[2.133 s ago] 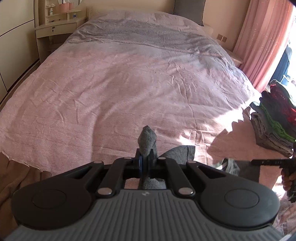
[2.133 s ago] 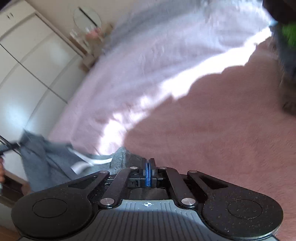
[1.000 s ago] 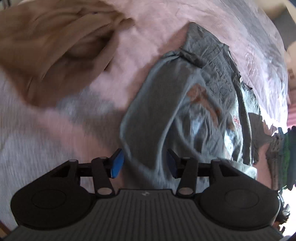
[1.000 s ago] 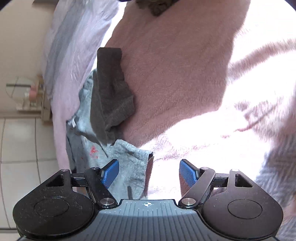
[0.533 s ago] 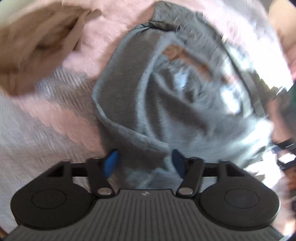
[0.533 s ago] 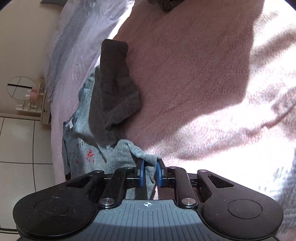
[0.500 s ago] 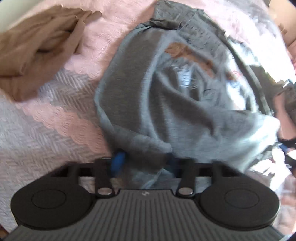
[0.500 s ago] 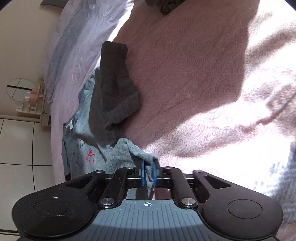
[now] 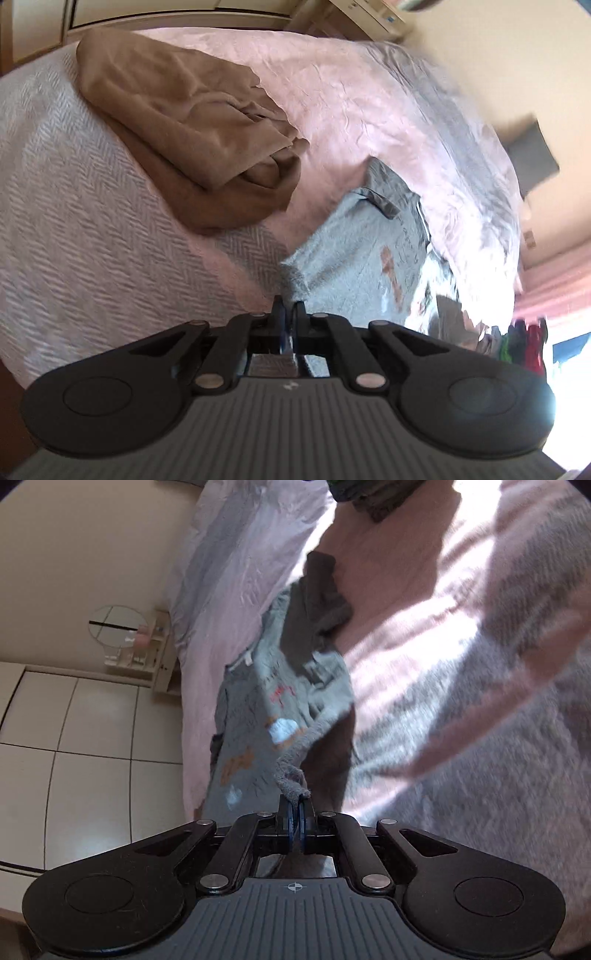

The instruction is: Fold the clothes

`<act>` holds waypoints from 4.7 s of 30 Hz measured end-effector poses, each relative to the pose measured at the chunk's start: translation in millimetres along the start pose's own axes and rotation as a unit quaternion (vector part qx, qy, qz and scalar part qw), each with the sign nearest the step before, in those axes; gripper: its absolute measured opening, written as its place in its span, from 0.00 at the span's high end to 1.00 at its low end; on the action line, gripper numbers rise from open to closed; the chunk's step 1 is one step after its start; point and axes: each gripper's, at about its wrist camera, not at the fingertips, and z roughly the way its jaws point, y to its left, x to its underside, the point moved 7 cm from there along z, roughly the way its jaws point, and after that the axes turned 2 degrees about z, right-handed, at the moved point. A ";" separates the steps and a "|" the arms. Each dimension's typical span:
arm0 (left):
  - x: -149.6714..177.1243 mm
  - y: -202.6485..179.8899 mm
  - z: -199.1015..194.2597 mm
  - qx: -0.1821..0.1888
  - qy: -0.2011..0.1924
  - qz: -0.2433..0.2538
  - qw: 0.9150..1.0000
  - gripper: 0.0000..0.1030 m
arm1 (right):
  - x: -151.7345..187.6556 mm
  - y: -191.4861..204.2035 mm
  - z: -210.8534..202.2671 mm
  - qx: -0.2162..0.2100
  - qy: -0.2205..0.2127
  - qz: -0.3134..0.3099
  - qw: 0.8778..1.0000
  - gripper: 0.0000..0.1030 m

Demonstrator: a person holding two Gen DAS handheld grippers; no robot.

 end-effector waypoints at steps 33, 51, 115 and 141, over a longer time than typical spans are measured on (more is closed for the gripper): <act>19.3 73.7 14.1 0.115 0.135 0.104 0.979 1.00 | 65.3 -40.0 -21.6 0.123 -0.158 0.028 0.979 1.00; 11.4 48.9 25.3 -0.068 0.107 0.155 0.980 0.88 | 12.8 -60.6 -29.6 0.192 -0.089 -0.052 0.976 0.34; -160.1 -49.9 197.4 -0.151 -0.094 0.113 0.978 0.67 | -168.2 -26.5 113.0 0.278 -0.228 -0.024 0.933 0.29; -139.0 -64.8 239.0 -0.128 -0.033 0.150 0.980 1.00 | -115.6 13.1 161.6 0.317 -0.193 -0.106 0.922 0.29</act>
